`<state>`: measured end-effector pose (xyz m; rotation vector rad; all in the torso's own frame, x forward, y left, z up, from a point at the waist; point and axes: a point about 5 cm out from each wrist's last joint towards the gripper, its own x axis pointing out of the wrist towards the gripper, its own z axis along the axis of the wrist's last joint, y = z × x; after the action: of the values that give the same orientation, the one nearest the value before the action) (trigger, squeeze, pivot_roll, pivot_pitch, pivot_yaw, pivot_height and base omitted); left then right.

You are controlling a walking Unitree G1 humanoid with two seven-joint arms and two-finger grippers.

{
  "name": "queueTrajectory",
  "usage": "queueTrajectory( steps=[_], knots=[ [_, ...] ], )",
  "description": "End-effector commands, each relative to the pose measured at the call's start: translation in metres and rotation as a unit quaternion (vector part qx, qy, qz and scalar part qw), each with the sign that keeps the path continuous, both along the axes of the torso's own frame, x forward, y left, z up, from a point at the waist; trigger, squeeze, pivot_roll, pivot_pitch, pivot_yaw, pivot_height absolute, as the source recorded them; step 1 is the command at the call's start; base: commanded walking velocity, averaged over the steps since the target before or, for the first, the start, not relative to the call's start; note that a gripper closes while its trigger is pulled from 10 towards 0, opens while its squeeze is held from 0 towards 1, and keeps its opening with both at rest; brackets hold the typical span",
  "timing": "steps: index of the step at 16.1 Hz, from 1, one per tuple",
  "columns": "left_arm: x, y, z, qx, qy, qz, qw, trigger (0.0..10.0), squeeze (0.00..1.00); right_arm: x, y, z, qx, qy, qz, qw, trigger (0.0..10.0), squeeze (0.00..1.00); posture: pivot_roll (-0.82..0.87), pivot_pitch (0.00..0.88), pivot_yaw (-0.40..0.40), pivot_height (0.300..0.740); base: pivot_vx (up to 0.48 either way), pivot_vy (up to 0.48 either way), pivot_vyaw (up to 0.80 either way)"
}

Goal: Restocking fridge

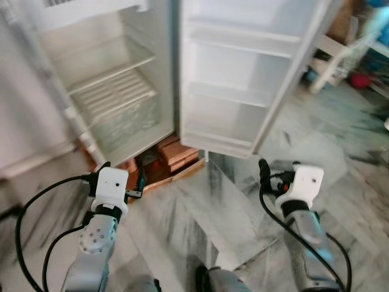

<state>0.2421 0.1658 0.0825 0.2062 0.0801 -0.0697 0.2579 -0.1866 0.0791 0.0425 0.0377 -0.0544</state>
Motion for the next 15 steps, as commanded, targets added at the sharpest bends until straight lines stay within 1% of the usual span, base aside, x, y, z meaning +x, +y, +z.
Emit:
queueTrajectory(
  steps=[1, 2, 6, 13, 15],
  knots=[
    [-0.0016, -0.0007, -0.0007, -0.001, 0.0, -0.005, 1.0, 10.0, 0.0, 0.0004, -0.0016, -0.0005, -0.004, 0.005, 0.0, 1.0, 10.0, 0.0, 0.14, 0.111, -0.044, 0.74, 0.262, 0.0, -0.8],
    [-0.0024, 0.0003, -0.0036, -0.001, 0.003, -0.003, 1.0, 10.0, 0.0, 0.0009, -0.0011, -0.0003, -0.005, 0.005, 0.003, 1.0, 10.0, 0.0, 0.14, 0.112, -0.044, 0.74, 0.244, 0.0, -0.8],
    [-0.0073, -0.0028, -0.0088, -0.006, 0.011, -0.003, 1.0, 10.0, 0.0, -0.0022, 0.0025, -0.0019, -0.005, 0.009, 0.01, 1.0, 10.0, 0.0, 0.13, 0.111, -0.048, 0.74, 0.0, 0.0, -0.8],
    [-0.0009, -0.0026, -0.0073, -0.01, 0.004, -0.01, 1.0, 10.0, 0.0, -0.0023, 0.0014, -0.0013, -0.006, 0.009, 0.011, 1.0, 10.0, 0.0, 0.12, 0.102, -0.052, 0.74, 0.0, 0.0, -0.8],
    [0.0002, -0.0005, -0.0066, -0.012, 0.001, -0.003, 1.0, 10.0, 0.0, -0.0026, 0.0018, -0.0009, -0.007, 0.008, 0.014, 1.0, 10.0, 0.0, 0.12, 0.102, -0.059, 0.74, 0.0, 0.0, 0.0]
  ],
)
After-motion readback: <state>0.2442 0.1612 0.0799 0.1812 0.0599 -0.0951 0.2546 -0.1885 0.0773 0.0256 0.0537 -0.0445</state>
